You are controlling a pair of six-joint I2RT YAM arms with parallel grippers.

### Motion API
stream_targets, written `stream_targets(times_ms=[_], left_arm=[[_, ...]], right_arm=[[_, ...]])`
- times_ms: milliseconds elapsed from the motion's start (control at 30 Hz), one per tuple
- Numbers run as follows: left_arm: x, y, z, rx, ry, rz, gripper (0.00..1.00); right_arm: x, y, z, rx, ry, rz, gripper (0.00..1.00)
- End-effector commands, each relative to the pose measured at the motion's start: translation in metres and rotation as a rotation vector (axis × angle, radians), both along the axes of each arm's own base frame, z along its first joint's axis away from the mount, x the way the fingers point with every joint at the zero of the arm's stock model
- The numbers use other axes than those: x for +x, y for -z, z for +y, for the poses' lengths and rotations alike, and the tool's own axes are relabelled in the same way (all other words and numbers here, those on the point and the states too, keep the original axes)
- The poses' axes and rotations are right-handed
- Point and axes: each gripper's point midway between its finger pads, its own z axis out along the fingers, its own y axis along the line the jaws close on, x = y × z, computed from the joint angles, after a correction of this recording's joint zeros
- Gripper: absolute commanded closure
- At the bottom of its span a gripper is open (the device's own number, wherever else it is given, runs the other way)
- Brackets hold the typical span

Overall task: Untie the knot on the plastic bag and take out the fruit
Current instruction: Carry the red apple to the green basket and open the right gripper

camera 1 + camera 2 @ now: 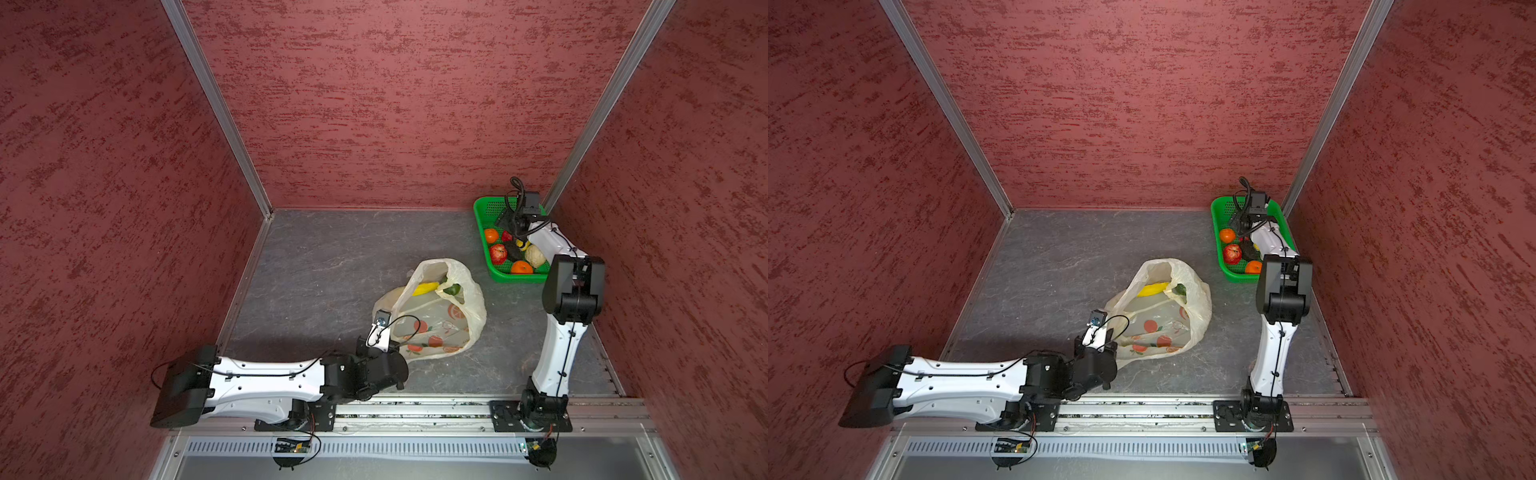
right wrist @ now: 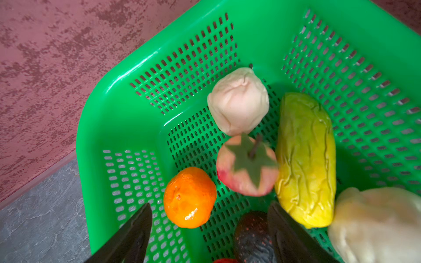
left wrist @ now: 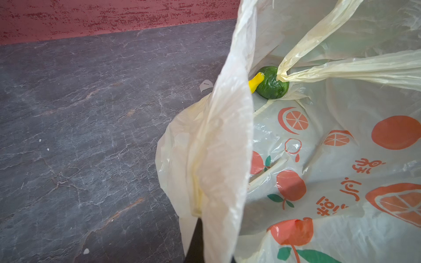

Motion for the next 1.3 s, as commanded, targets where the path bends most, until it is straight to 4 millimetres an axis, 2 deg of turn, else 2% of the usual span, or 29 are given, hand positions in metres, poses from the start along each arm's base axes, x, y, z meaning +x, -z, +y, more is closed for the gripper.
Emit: stream_targets(times_ms=[0, 367, 633, 800, 967, 1133, 1267], left_arm=[[0.001, -0.01, 0.0, -0.024, -0.016, -0.016, 1.0], [-0.002, -0.01, -0.001, -0.027, -0.002, -0.016, 1.0], [-0.002, -0.01, 0.003, -0.046, -0.003, -0.02, 1.0], [-0.003, -0.011, 0.005, -0.052, -0.001, -0.022, 1.0], [-0.003, -0.011, 0.005, -0.056, 0.011, -0.029, 1.0], [-0.004, -0.01, 0.005, -0.059, 0.019, -0.028, 1.0], [-0.004, -0.009, 0.005, -0.067, 0.029, -0.029, 1.0]], right_arm=[[-0.009, -0.026, -0.001, -0.017, 0.0, -0.038, 0.19], [-0.034, -0.043, 0.015, 0.013, -0.049, -0.063, 0.18], [-0.065, -0.07, 0.051, 0.038, -0.137, -0.092, 0.17], [-0.1, -0.089, 0.091, 0.062, -0.223, -0.096, 0.17], [-0.149, -0.098, 0.143, 0.104, -0.329, -0.07, 0.17], [-0.196, -0.115, 0.185, 0.142, -0.421, -0.066, 0.17], [-0.227, -0.123, 0.213, 0.157, -0.487, -0.052, 0.16]])
